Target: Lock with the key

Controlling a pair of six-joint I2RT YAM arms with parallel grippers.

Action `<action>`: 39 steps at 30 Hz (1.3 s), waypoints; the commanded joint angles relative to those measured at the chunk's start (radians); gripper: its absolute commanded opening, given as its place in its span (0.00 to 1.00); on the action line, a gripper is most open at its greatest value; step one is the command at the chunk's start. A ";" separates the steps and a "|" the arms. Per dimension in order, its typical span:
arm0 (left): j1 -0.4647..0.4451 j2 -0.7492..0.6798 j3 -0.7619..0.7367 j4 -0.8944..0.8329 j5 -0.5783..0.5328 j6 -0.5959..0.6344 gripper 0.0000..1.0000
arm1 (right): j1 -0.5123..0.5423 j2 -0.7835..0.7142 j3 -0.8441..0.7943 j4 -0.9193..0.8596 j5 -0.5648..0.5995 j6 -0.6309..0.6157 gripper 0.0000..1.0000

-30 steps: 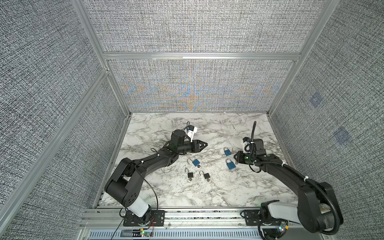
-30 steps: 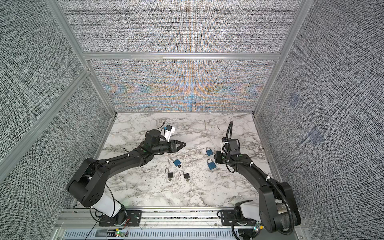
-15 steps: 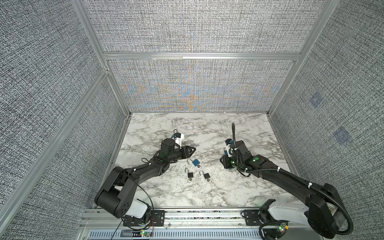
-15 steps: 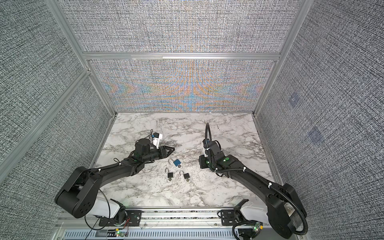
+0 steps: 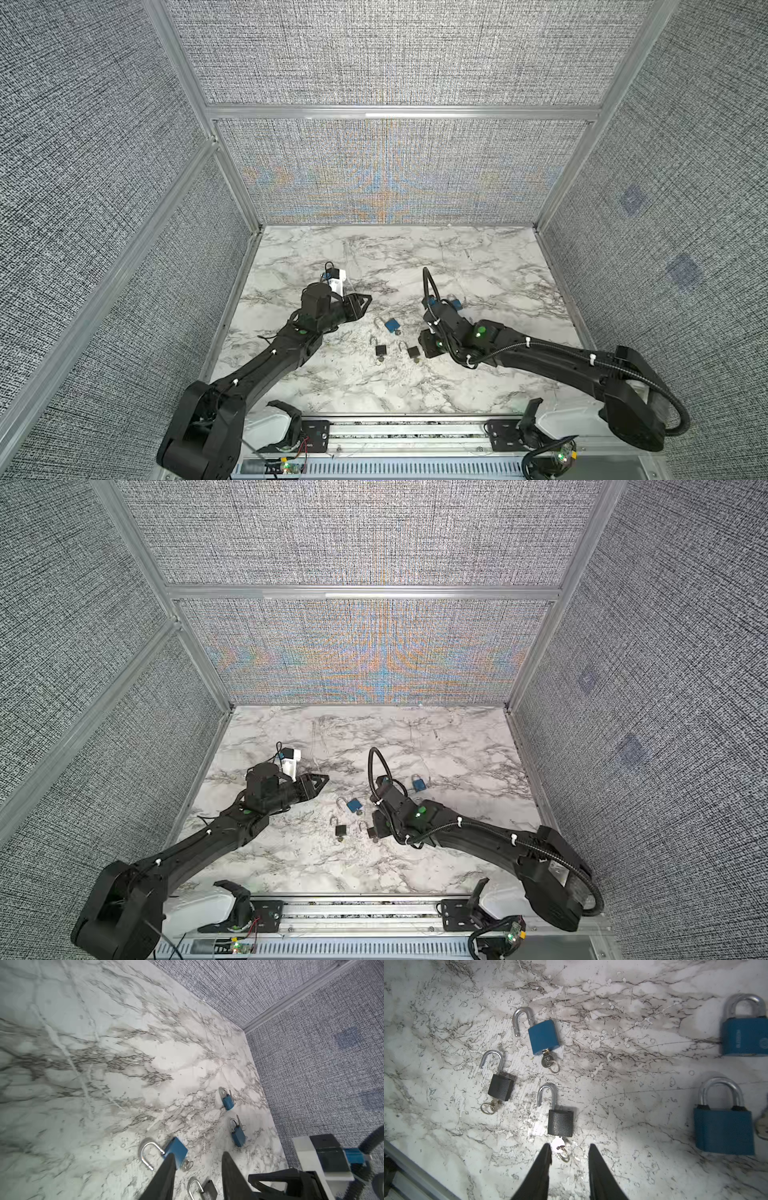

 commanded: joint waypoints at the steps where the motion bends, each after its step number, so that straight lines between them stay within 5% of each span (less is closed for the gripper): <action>1: 0.010 -0.069 -0.041 -0.015 -0.079 0.017 0.40 | 0.035 0.036 0.031 -0.021 0.032 0.028 0.33; 11: 0.032 -0.127 -0.093 0.001 -0.047 -0.015 0.44 | 0.077 0.135 0.072 -0.017 0.032 0.032 0.47; 39: 0.040 -0.019 -0.062 0.041 0.001 -0.016 0.44 | 0.040 0.306 0.089 -0.004 0.007 0.040 0.44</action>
